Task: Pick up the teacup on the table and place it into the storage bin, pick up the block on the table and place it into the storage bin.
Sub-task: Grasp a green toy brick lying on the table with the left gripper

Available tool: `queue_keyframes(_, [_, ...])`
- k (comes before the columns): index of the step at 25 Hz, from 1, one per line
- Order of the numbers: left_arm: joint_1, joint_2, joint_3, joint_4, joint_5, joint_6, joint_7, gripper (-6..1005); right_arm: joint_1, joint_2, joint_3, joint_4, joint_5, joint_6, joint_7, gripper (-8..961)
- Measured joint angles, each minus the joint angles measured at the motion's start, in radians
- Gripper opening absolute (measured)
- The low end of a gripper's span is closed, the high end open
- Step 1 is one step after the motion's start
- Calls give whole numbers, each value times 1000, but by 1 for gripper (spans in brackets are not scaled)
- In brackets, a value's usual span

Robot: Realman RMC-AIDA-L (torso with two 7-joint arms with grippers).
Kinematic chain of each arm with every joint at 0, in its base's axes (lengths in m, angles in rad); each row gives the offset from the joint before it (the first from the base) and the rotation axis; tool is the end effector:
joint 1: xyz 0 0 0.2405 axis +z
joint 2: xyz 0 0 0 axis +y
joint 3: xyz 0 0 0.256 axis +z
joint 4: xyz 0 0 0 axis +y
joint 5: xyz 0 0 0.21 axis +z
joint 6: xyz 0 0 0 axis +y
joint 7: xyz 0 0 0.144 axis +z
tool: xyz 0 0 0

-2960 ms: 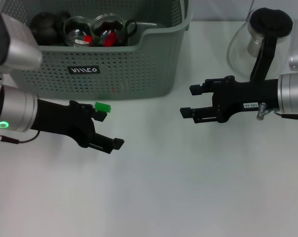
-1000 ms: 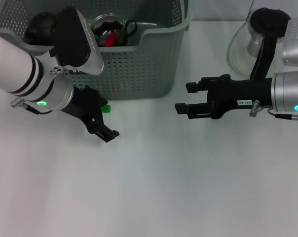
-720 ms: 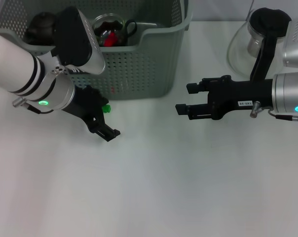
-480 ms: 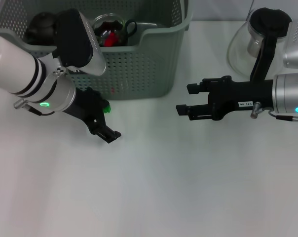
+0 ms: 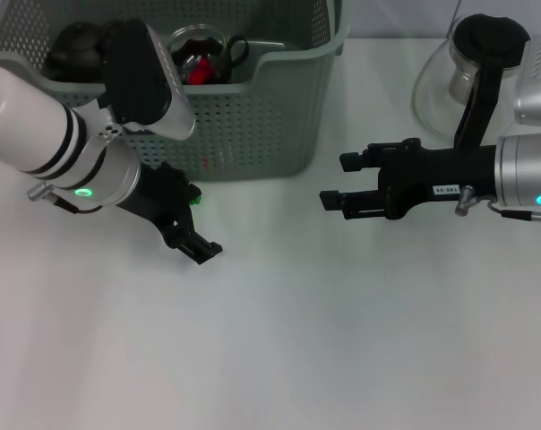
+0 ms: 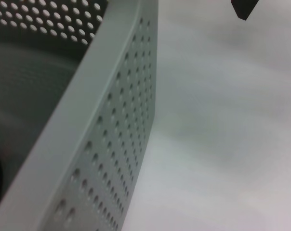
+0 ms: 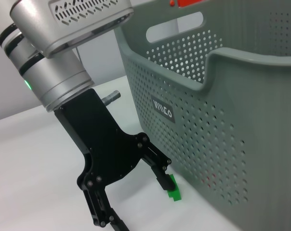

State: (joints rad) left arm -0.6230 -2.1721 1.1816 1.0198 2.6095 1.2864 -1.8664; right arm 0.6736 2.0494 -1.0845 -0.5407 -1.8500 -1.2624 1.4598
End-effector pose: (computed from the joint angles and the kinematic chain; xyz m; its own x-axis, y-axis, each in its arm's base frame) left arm -0.2267 0.3676 -0.0422 0.9186 0.3087 -0.2467 0.2227 -0.9201 -0.3222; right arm 0.2240 0.3687 -0.0493 0.8774 -0.3389 -0.3396 -0.4046 -0.9030 -0.1443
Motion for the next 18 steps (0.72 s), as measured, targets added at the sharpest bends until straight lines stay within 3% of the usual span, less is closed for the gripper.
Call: queue_keyframes(18, [-3,1,37,4,3,-17,-14,961,-2,-2,0,8,1,0,-4,766])
